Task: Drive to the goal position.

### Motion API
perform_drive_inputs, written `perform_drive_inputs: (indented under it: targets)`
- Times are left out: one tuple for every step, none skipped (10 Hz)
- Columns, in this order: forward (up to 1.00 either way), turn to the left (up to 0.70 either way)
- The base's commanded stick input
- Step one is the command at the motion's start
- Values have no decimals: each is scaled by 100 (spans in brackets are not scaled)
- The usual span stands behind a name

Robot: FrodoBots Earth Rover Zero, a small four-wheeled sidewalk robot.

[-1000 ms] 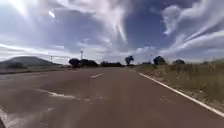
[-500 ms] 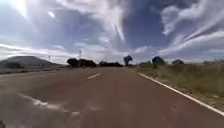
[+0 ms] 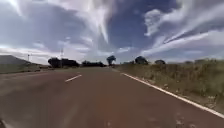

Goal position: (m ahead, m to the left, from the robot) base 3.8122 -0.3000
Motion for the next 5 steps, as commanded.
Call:
perform_drive_inputs:
  targets:
    - [100,-40]
    - [100,-40]
    - [100,-40]
    - [100,-27]
    - [100,-6]
